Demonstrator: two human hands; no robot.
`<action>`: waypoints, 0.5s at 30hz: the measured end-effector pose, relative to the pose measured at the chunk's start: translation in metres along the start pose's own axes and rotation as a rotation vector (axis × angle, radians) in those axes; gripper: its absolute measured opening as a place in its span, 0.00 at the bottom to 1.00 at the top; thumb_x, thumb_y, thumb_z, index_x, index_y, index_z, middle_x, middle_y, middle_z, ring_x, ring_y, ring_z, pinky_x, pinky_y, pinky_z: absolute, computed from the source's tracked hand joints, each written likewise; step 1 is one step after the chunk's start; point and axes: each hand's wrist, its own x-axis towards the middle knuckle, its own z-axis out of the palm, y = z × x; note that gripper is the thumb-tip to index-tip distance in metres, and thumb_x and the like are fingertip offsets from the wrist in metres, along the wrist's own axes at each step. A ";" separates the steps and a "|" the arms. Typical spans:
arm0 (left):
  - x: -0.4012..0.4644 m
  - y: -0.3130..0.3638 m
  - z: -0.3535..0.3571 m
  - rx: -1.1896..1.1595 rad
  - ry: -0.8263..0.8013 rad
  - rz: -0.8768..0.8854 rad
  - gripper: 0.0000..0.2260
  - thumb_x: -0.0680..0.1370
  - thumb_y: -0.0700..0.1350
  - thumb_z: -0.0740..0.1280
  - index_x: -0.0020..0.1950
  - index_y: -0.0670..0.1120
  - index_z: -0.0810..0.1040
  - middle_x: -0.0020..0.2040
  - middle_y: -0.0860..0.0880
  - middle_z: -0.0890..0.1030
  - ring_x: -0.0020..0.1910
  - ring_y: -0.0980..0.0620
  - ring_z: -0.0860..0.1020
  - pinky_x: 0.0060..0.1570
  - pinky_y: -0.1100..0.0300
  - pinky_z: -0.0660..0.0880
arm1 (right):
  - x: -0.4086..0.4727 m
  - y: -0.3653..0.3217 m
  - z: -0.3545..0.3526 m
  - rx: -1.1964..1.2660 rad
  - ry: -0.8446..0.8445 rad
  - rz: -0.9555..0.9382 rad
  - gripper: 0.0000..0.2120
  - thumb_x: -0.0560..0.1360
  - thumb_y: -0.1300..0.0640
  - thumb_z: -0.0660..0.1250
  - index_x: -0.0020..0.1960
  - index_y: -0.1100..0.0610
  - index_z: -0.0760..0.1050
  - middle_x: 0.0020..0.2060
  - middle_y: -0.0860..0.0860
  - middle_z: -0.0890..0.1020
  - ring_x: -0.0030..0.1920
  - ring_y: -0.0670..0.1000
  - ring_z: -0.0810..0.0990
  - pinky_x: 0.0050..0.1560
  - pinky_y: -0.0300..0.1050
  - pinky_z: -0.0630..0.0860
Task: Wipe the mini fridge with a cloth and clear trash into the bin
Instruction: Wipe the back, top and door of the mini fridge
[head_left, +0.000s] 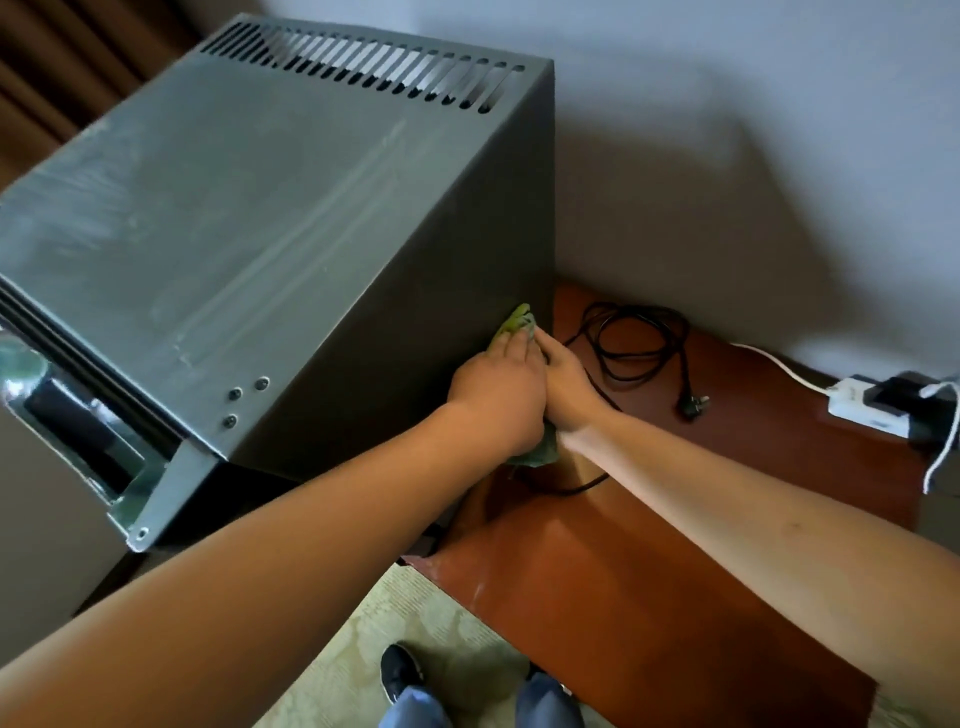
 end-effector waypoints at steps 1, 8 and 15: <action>0.006 0.002 0.006 -0.007 -0.015 -0.002 0.36 0.81 0.44 0.63 0.83 0.41 0.47 0.84 0.43 0.46 0.83 0.45 0.48 0.79 0.47 0.58 | 0.003 0.005 -0.004 -0.021 0.004 0.012 0.14 0.86 0.61 0.56 0.66 0.52 0.76 0.54 0.49 0.83 0.50 0.42 0.84 0.48 0.34 0.80; 0.021 0.014 0.027 -0.116 -0.115 -0.071 0.33 0.81 0.44 0.63 0.83 0.41 0.52 0.83 0.43 0.52 0.81 0.43 0.57 0.74 0.45 0.66 | 0.006 0.012 -0.026 -0.276 -0.113 0.064 0.14 0.83 0.66 0.59 0.67 0.62 0.74 0.54 0.54 0.83 0.46 0.42 0.83 0.43 0.33 0.78; 0.022 0.009 0.026 -0.096 0.096 0.009 0.38 0.80 0.47 0.64 0.83 0.41 0.45 0.84 0.42 0.45 0.83 0.45 0.47 0.80 0.50 0.51 | 0.021 0.011 -0.024 -0.170 -0.004 -0.100 0.16 0.83 0.64 0.61 0.66 0.50 0.74 0.55 0.45 0.83 0.54 0.39 0.83 0.56 0.34 0.77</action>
